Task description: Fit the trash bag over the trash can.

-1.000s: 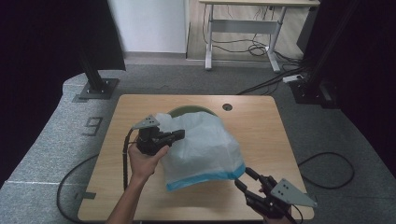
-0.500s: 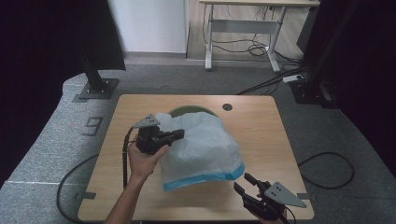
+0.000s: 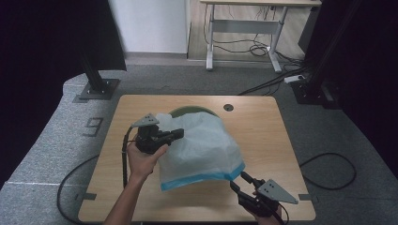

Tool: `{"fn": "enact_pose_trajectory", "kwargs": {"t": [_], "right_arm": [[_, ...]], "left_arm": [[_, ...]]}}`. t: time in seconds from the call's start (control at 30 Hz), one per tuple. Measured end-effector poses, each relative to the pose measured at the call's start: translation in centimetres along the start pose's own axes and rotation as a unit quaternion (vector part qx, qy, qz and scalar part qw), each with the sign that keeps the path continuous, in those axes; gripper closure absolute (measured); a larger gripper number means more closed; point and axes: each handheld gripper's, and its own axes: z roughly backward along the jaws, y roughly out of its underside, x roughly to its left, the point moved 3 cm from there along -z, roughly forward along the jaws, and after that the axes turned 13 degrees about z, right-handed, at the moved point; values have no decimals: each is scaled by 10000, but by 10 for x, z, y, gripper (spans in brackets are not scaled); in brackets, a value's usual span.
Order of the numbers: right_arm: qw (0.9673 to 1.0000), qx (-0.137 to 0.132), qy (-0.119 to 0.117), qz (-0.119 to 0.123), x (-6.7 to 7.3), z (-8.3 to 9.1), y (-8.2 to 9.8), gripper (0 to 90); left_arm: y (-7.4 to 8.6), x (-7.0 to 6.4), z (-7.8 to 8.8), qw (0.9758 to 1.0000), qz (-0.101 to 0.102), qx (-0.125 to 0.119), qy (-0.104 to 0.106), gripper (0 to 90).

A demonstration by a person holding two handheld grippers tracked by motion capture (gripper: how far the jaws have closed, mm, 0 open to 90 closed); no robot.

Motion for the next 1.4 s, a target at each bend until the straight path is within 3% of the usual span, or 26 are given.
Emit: {"fn": "enact_pose_trajectory", "kwargs": {"t": [0.33,0.53,0.73,1.4], "right_arm": [[9998,79,-135,-156,8,-7,10,462],[9999,60,-51,-108,10,-9,9,462],[10000,-31,65,-41,8,-11,1,460],[9987,-400,17,304,5,-9,-36,425]], "left_arm": [[-2,4,0,10000,78,11,-15,896],[-2,4,-1,9999,97,37,-14,896],[-4,2,-1,10000,67,57,-12,895],[-3,1,-2,9999,70,83,27,894]]}}
